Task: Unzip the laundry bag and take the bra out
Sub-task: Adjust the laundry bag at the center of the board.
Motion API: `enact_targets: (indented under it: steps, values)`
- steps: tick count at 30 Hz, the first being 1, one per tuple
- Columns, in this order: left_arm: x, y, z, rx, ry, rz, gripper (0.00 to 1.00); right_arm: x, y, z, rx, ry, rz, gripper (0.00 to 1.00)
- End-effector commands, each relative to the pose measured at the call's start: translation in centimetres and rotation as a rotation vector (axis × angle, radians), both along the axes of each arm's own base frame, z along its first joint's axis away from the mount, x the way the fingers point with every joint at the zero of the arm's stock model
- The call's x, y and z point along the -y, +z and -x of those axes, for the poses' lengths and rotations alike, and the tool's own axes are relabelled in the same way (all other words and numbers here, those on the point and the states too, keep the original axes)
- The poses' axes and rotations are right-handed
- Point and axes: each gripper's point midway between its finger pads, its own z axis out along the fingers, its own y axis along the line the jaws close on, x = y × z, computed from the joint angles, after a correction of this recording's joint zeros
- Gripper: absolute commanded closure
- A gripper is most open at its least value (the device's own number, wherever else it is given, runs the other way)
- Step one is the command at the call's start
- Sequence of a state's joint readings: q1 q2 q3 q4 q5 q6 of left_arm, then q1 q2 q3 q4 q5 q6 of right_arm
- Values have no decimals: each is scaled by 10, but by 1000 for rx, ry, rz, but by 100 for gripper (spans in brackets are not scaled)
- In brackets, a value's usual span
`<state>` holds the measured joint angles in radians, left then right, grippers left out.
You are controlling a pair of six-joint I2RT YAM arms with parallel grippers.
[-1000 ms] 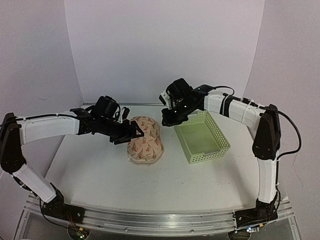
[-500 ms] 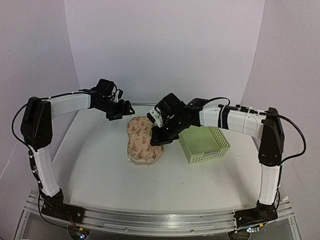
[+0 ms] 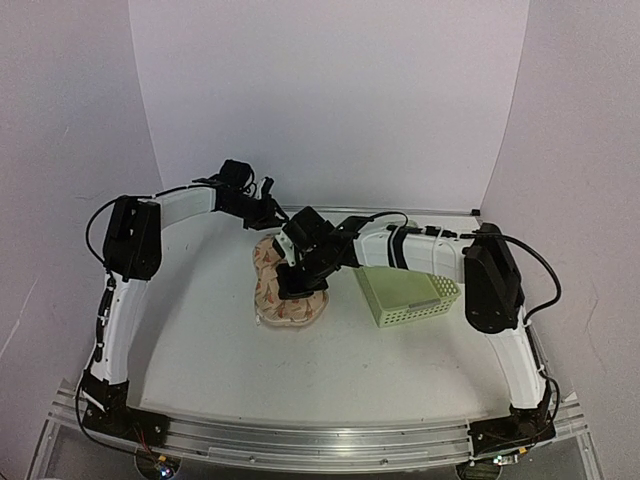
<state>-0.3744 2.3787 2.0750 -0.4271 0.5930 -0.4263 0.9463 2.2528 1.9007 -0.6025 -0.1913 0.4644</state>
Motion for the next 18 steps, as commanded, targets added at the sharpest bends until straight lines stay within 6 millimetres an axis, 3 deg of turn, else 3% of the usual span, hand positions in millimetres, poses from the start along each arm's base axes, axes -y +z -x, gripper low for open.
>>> enact_targets:
  steps: [1, 7, 11, 18]
  values:
    - [18, 13, 7, 2, -99, 84, 79, -14, 12, -10, 37, -42, -46, 100]
    - [12, -26, 27, -81, -112, 47, 100, -7, -12, -12, 19, -76, 4, 100]
    - [-3, -57, 43, -137, -81, -20, 100, 6, -25, -11, 24, -96, 53, 100]
    - [-37, -88, 61, -194, 26, -148, 100, 35, -58, -2, 26, -95, 174, 100]
